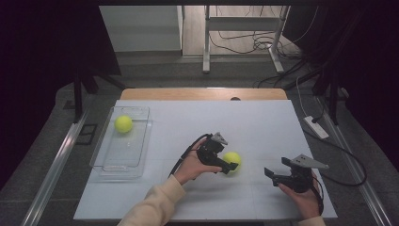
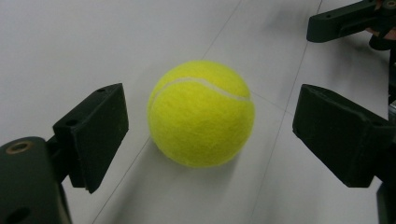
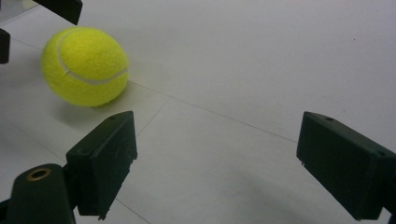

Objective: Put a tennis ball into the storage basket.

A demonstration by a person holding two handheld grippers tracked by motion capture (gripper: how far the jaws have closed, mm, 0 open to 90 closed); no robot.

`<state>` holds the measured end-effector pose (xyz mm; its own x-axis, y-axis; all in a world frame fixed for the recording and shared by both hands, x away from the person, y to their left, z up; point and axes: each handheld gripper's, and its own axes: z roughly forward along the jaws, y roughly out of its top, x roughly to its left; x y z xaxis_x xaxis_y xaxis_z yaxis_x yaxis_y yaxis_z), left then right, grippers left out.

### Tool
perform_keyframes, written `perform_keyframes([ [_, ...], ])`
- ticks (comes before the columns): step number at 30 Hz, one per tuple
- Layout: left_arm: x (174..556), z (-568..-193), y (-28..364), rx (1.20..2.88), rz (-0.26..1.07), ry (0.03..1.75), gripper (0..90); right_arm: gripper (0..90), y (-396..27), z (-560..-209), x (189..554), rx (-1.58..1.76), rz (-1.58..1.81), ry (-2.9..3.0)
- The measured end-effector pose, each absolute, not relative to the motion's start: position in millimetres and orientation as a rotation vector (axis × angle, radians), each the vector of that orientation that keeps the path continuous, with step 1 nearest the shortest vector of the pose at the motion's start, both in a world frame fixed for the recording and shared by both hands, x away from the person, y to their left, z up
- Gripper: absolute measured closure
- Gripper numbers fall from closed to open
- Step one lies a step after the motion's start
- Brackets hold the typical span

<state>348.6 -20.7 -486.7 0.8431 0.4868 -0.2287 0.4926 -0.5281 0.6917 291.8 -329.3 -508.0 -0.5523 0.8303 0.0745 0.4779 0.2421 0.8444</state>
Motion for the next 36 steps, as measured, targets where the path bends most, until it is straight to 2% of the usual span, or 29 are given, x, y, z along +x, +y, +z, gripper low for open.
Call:
perform_keyframes([
  [19,354,-502,-40,2.278,-0.010,0.721,11.1,11.9,-329,-508,292,1.199,1.232,2.134],
  [24,355,-505,-41,2.300,0.026,0.748,18.0,11.9,-330,-509,292,1.201,1.231,2.133],
  [25,355,-505,-41,2.284,0.009,0.756,23.8,11.9,-330,-509,292,1.201,1.231,2.133],
  [26,355,-505,-41,2.291,0.015,0.744,25.7,11.9,-330,-509,292,1.201,1.231,2.133],
  [36,354,-504,-39,2.298,0.025,0.712,27.2,11.9,-330,-508,292,1.201,1.232,2.132],
])
